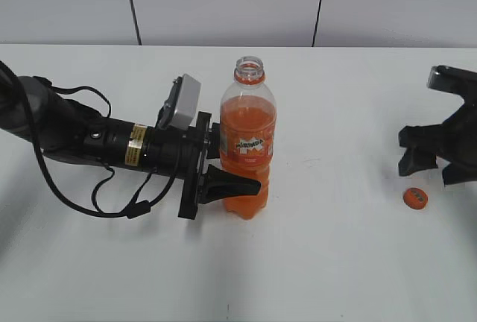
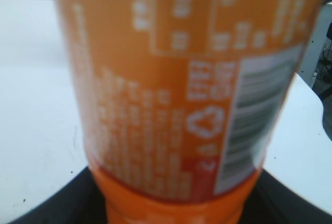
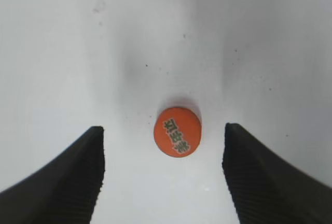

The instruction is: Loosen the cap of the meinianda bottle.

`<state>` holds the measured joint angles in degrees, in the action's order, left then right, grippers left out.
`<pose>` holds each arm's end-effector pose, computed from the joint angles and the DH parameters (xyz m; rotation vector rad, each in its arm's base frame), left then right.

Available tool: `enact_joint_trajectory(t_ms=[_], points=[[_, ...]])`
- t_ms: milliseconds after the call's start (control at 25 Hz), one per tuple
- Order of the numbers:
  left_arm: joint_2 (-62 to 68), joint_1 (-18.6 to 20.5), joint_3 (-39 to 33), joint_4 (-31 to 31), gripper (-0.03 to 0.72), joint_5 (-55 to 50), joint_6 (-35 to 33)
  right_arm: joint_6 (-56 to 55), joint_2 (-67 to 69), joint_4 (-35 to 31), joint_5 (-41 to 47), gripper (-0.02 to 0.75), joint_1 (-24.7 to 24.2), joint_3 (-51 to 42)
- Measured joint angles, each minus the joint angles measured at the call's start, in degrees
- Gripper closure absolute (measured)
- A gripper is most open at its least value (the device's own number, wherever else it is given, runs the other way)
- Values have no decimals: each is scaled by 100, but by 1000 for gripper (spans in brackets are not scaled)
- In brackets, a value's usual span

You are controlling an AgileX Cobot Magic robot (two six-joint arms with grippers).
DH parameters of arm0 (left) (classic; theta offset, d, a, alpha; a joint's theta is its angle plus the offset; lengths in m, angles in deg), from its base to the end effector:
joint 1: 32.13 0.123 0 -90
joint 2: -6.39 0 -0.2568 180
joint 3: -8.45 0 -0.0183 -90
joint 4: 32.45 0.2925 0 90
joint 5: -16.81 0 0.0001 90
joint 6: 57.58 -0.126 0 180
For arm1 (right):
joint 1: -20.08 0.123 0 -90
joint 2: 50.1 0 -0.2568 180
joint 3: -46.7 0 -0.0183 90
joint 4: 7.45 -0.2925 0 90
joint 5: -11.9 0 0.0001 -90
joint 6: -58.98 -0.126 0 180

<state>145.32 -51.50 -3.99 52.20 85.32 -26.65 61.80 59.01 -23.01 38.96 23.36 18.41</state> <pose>0.3213 -0.2366 0.0084 1.4656 1.3899 -1.1196 0.3293 0.0343 0.0427 0.1703 2.8596 0.2257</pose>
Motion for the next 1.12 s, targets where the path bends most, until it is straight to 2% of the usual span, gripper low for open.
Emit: enact_joint_trajectory(t_ms=[120, 360, 600, 1120], points=[[0, 0, 0, -6, 286, 0, 37, -7, -227, -8, 62, 216, 0, 141], [0, 0, 0, 29, 220, 34, 189, -7, -417, -17, 101, 218, 0, 277], [-104, 0, 0, 98, 209, 37, 206, -7, -417, -41, 153, 220, 0, 300], [-1181, 0, -5, 168, 209, 49, 567, -7, -417, -189, 204, 220, 0, 300]])
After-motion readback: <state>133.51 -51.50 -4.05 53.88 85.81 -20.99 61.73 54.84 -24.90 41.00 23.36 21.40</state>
